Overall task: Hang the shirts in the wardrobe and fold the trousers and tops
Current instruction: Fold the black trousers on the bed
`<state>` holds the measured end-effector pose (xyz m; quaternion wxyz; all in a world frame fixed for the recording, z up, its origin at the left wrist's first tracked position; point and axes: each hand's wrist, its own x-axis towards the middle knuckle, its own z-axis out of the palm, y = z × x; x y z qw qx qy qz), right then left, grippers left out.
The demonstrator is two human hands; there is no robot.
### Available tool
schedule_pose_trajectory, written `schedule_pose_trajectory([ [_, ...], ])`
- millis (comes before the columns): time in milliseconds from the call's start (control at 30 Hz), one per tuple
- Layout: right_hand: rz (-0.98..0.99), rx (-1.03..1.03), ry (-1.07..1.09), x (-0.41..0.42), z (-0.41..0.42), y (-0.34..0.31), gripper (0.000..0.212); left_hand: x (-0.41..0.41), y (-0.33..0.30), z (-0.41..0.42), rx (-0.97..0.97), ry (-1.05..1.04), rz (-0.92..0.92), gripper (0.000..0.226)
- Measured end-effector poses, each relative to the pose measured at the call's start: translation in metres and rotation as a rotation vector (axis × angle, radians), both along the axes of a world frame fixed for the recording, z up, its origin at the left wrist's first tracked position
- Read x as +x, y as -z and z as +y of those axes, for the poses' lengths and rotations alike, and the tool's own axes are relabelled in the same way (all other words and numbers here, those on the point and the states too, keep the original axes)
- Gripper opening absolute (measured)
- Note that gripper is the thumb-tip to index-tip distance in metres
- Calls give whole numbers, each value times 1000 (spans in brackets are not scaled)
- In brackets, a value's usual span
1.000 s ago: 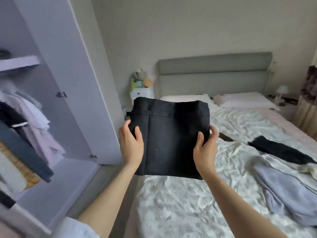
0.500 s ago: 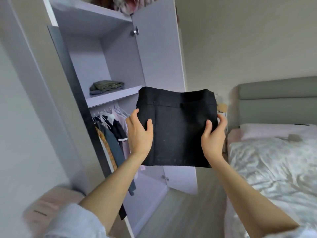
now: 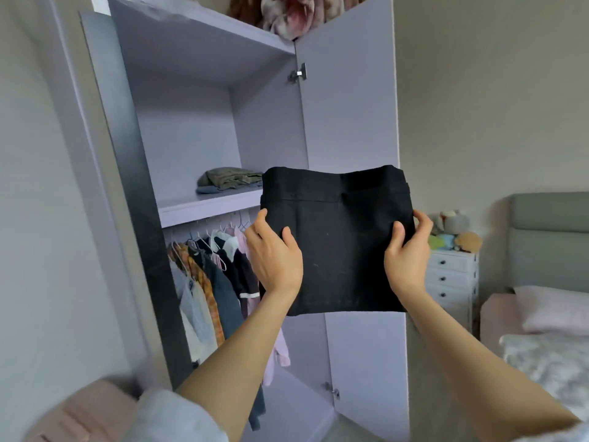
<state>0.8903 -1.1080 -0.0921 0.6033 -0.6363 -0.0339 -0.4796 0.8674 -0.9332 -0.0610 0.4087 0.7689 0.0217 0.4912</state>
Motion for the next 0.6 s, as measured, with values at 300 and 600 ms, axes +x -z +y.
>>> schedule_pose_trajectory([
  [300,-105,-3,-122,193,-29,-51,30,186,-41,-23,-12,14,-98,44],
  [600,-211,-19,-356,360,79,-117,30,305,-106,79,21,-148,-212,44],
])
